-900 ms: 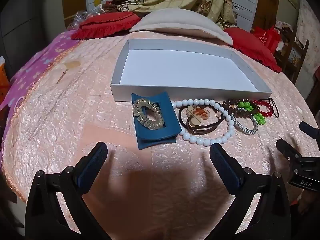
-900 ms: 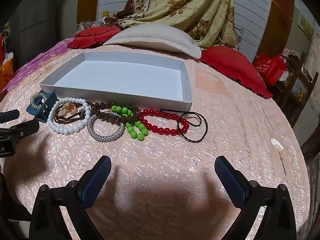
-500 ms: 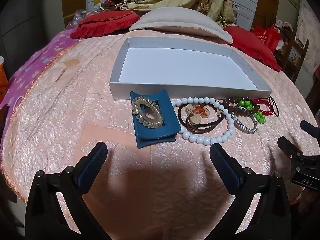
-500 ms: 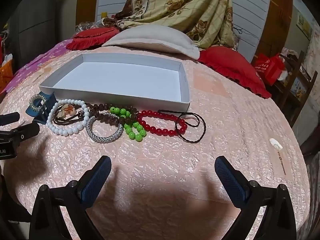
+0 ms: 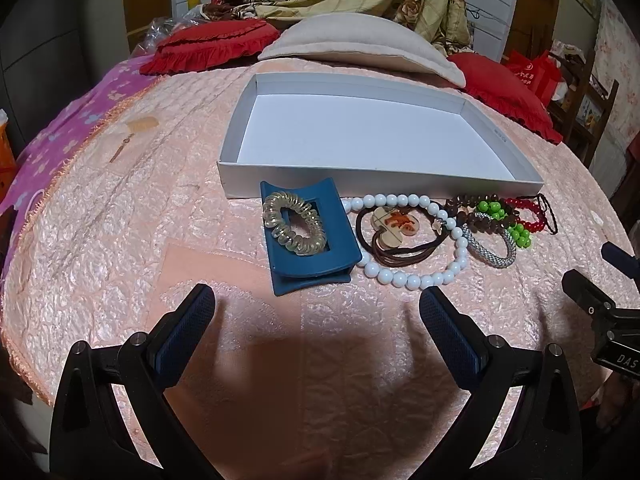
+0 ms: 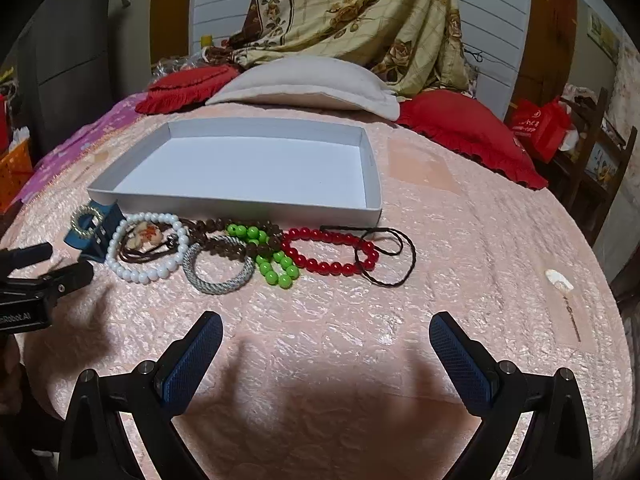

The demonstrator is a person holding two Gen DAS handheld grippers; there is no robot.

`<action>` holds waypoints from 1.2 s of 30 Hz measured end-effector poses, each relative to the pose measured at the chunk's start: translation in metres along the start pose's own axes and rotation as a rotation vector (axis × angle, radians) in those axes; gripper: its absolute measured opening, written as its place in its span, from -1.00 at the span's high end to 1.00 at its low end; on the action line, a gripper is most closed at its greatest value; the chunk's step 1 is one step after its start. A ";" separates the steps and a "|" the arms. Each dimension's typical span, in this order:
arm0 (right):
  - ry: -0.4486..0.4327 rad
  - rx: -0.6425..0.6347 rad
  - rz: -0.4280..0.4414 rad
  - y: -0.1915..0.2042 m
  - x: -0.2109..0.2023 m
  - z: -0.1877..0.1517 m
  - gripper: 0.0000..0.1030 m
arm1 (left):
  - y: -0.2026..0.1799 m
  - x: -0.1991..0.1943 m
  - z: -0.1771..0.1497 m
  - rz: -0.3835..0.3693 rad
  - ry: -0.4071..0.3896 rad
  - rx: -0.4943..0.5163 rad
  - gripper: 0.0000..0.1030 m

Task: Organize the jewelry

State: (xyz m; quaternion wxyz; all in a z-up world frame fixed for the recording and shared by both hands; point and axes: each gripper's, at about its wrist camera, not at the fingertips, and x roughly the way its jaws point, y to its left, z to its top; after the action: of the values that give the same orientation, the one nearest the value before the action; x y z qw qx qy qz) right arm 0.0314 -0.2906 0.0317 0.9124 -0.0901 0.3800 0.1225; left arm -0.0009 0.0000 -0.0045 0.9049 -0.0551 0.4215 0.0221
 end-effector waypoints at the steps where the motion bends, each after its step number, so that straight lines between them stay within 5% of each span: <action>1: -0.012 0.000 0.007 0.000 -0.001 0.000 -0.99 | 0.000 0.000 0.000 -0.002 -0.003 0.000 -0.99; 8: -0.010 -0.008 0.011 0.006 0.002 -0.002 -0.99 | 0.001 -0.006 0.001 -0.001 -0.057 0.005 -0.99; 36: 0.056 0.009 0.042 -0.001 0.013 -0.010 -0.99 | 0.015 -0.003 0.005 -0.145 0.006 -0.054 -0.99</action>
State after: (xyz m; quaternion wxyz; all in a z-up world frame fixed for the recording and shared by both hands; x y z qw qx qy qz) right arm 0.0341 -0.2922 0.0157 0.8991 -0.0814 0.4077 0.1374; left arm -0.0003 0.0152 0.0002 0.9009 -0.1102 0.4186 -0.0324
